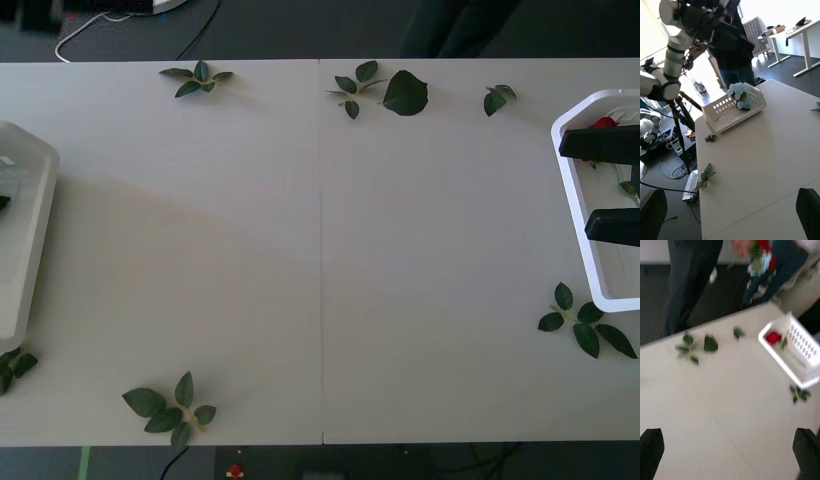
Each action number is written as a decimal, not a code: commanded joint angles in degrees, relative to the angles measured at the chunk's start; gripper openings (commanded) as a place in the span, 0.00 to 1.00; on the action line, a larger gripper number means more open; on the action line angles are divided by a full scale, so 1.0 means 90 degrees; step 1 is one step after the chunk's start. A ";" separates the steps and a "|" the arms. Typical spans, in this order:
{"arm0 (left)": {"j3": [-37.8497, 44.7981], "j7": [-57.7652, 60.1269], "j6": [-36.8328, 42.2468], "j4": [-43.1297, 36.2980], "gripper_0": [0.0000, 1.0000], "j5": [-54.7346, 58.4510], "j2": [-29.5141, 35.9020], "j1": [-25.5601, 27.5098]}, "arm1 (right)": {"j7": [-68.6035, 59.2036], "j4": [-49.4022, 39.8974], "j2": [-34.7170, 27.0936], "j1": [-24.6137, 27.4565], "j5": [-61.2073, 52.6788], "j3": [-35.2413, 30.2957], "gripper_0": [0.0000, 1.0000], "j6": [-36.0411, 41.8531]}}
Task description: Place the red flowers into the right box and the blue flowers into the left box. If a person shows an open palm, hand one flower to the person first, then continue sorting.
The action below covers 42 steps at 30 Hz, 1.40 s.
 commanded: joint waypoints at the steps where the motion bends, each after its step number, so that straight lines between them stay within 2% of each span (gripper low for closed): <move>1: -0.0493 -0.1341 -0.0372 -0.0202 1.00 0.0533 0.1132 0.0482 | 0.0007 -0.0161 -0.0156 0.0048 -0.0085 -0.0116 1.00 -0.0009; 9: -0.1645 -0.2728 -0.2003 -0.0193 1.00 0.1568 0.2284 0.1215 | 0.0007 -0.0161 -0.0156 0.0048 -0.0085 -0.0116 1.00 -0.0009; 18: -0.2592 -0.3949 -0.3028 0.0003 1.00 0.1949 0.2636 0.1283 | 0.0007 -0.0161 -0.0156 0.0048 -0.0085 -0.0116 1.00 -0.0009; 29: -0.3090 -0.5384 -0.3282 0.0452 1.00 0.2701 0.2665 0.1283 | 0.0007 -0.0161 -0.0156 0.0048 -0.0085 -0.0116 1.00 -0.0009; 42: -0.3090 -0.5384 -0.3282 0.0452 1.00 0.2701 0.2665 0.1283 | 0.0007 -0.0161 -0.0156 0.0048 -0.0085 -0.0116 1.00 -0.0009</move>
